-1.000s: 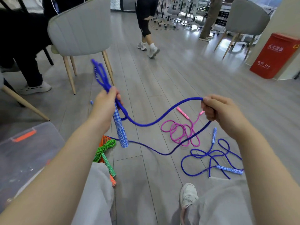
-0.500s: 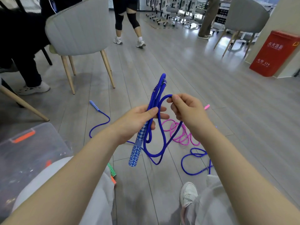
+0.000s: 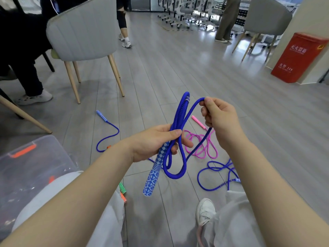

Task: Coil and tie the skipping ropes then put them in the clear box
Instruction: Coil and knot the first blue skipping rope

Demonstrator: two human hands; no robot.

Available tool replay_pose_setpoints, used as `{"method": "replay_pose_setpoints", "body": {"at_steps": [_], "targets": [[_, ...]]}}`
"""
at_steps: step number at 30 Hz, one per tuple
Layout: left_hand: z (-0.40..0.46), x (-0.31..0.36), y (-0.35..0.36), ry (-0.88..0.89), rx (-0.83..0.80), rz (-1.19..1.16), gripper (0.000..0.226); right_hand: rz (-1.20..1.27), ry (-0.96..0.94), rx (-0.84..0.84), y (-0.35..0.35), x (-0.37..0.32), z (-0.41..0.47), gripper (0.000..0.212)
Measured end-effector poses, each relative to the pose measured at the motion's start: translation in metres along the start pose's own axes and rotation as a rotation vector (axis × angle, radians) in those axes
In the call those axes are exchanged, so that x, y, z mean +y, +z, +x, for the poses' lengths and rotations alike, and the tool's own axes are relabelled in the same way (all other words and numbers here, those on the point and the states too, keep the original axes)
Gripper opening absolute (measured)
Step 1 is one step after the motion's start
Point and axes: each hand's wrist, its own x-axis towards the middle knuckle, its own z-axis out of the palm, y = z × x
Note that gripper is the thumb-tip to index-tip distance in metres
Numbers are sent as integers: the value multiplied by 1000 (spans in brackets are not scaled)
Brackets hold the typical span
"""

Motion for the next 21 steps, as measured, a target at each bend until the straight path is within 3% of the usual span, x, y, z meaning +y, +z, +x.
{"method": "replay_pose_setpoints", "body": {"at_steps": [7, 11, 16, 21], "targets": [[3, -7, -8, -55, -125, 129, 16, -90, 52, 62, -13, 7, 11, 30], [6, -10, -9, -62, -52, 130, 17, -60, 70, 71, -16, 6, 11, 30], [8, -7, -17, 24, 172, -80, 17, -14, 104, -42, -31, 3, 12, 32], [10, 3, -52, 206, 604, -265, 23, -67, 103, -171, -48, 0, 12, 45]]}}
